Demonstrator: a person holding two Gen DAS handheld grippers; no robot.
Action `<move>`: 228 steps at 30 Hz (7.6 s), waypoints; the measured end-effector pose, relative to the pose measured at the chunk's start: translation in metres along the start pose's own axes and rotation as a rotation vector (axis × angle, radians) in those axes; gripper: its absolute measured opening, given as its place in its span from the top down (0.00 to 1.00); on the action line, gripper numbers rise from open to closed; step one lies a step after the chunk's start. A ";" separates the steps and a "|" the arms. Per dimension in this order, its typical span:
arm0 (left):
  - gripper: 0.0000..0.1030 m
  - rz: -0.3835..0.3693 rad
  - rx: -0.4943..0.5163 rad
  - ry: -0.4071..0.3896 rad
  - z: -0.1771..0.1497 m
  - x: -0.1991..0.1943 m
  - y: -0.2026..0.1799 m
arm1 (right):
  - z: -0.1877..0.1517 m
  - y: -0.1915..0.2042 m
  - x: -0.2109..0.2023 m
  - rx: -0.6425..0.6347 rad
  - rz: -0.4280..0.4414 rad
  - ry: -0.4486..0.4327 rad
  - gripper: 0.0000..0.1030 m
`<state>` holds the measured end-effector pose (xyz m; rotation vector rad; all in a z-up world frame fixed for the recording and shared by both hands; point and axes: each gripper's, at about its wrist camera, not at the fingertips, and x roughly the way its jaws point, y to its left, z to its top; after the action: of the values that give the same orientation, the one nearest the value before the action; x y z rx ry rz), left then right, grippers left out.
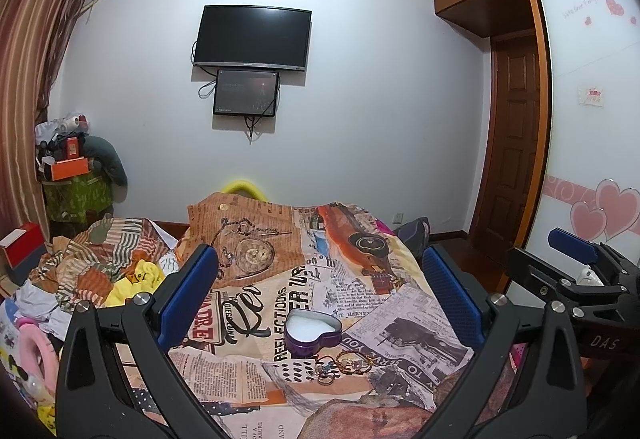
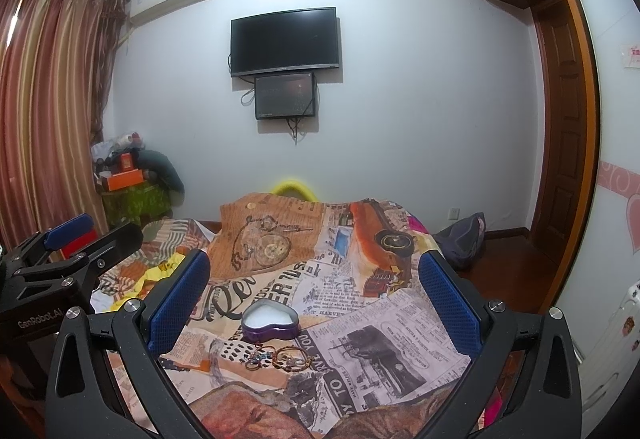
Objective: Organize jewelry
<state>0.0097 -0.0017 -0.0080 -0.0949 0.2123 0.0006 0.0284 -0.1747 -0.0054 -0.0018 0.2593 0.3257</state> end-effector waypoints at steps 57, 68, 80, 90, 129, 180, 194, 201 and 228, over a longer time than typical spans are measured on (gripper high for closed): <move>0.77 -0.205 -0.038 0.750 -0.149 0.215 0.020 | -0.127 -0.030 0.189 0.022 0.167 0.684 0.45; 0.89 -0.210 0.037 0.743 -0.156 0.215 0.008 | -0.126 -0.021 0.192 0.032 0.241 0.697 0.66; 0.95 -0.218 0.001 0.734 -0.159 0.215 0.018 | -0.134 0.000 0.208 -0.028 0.309 0.762 0.87; 0.95 -0.196 -0.005 0.689 -0.149 0.208 0.022 | -0.128 -0.003 0.202 -0.008 0.307 0.732 0.89; 0.95 -0.137 -0.003 0.404 -0.043 0.199 0.042 | -0.048 0.000 0.194 -0.004 0.248 0.478 0.89; 0.95 -0.172 -0.085 0.689 -0.115 0.281 0.065 | -0.112 0.031 0.281 -0.153 0.412 0.703 0.88; 0.90 -0.093 -0.031 0.657 -0.100 0.263 0.068 | -0.103 0.031 0.271 -0.165 0.392 0.690 0.72; 0.73 -0.074 0.004 0.631 -0.091 0.244 0.063 | -0.085 0.024 0.253 -0.165 0.353 0.636 0.71; 0.52 -0.047 0.046 0.625 -0.090 0.170 0.046 | -0.074 -0.022 0.172 -0.061 0.194 0.571 0.55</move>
<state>0.1564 0.0335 -0.1358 -0.0515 0.8345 -0.0816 0.1736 -0.1445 -0.1211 -0.1318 0.8191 0.5234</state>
